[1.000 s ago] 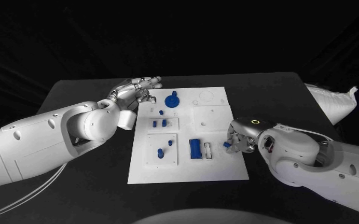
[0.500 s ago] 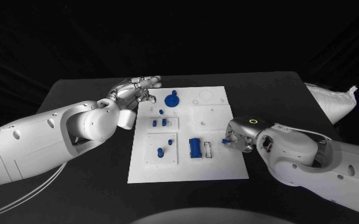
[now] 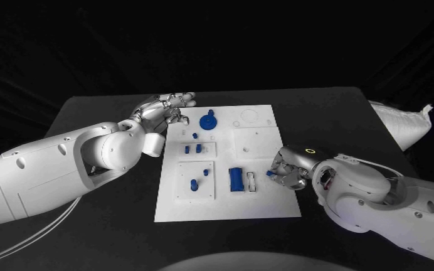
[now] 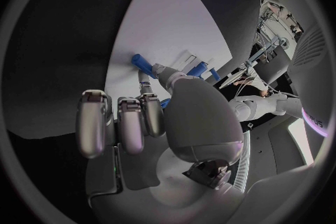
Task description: Assemble the parts on the task board
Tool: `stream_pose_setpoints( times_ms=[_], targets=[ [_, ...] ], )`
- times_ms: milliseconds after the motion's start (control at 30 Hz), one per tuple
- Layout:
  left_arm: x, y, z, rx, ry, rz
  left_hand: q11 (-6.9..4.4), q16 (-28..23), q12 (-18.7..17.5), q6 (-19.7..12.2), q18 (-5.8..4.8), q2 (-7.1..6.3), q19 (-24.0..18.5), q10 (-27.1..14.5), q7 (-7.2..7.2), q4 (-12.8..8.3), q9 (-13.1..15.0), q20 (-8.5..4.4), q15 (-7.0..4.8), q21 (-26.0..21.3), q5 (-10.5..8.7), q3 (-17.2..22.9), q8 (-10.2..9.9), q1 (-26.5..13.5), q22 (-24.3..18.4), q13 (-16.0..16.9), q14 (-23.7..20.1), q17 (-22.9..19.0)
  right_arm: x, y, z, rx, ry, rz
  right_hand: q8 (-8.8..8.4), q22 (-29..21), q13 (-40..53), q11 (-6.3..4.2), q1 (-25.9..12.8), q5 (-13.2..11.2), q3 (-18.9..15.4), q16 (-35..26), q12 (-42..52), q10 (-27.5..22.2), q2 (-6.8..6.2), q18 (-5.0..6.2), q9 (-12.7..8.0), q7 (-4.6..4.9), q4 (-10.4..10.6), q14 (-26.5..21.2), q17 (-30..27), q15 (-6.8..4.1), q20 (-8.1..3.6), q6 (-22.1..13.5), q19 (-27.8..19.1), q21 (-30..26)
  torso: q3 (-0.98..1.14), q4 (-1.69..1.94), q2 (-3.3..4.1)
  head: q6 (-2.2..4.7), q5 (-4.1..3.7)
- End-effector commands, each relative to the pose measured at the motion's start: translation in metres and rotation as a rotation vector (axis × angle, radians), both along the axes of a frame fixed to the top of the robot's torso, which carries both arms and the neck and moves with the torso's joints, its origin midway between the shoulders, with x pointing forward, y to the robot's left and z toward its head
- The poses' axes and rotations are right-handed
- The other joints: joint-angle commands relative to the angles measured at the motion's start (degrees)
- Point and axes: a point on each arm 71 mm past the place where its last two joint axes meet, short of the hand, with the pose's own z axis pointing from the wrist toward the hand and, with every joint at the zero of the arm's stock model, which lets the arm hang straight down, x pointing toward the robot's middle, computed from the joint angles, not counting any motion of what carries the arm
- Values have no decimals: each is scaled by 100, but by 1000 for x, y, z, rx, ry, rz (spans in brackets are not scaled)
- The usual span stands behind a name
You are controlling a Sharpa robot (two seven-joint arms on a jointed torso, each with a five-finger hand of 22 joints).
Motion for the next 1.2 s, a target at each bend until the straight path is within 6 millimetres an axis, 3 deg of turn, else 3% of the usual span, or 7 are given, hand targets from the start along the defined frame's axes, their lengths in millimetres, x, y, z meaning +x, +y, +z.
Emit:
stream_pose_setpoints(
  times_ms=[33,233,500,767,1200],
  targets=[
    [-1,-3,1,-13,-8,-18,-7,-30,20,-31,59,21,-29,-44,-7,-14,-1,-2,1,-33,13,-25,19,-36,-6,6,-39,-5,-2,1,0,96,46,-70,36,19,965,-11,-86,27,88,24,19,285,-41,-23,212,-88,-60,509,1108,-12,-5,150,105,40,1,1,5,2,4],
    [-1,-3,2,-13,-8,-18,-7,-30,20,-31,59,21,-29,-44,-7,-14,-1,-2,1,-33,13,-25,19,-36,-6,6,-39,-5,-3,5,0,139,72,-91,75,46,992,-27,-315,116,12,39,63,312,-164,-29,263,-114,-16,515,1132,-22,-11,224,118,57,-5,-3,6,-18,10],
    [-2,-3,2,-15,-8,-22,-7,-30,20,-31,59,21,-29,-44,-7,-14,-1,-2,1,-33,13,-25,19,-36,-6,6,-39,-5,-1,12,-2,177,89,-109,157,69,1069,-73,-627,172,-321,49,185,366,-293,-32,346,-172,88,518,1149,-60,-44,353,131,71,1,-4,4,-32,17],
    [-2,-4,2,-11,-15,-34,-7,-31,28,-33,59,27,-31,-50,-7,-15,-1,-1,2,-35,14,-23,22,-33,-8,6,-44,-13,0,20,-3,198,94,-110,237,77,1062,-127,-791,434,-621,50,162,372,-246,-33,439,-231,188,519,1152,-106,-87,449,139,74,4,0,5,-40,29],
    [-3,-5,3,-10,-20,-42,-6,-32,31,-35,59,26,-32,-55,-7,-18,-1,0,2,-36,14,-24,23,-32,-8,6,-47,-18,3,29,-7,185,108,-86,284,75,1033,-152,-797,535,-727,47,106,360,-216,-33,493,-263,193,518,1147,-128,-106,488,139,71,1,-4,7,-55,36]
  ],
)
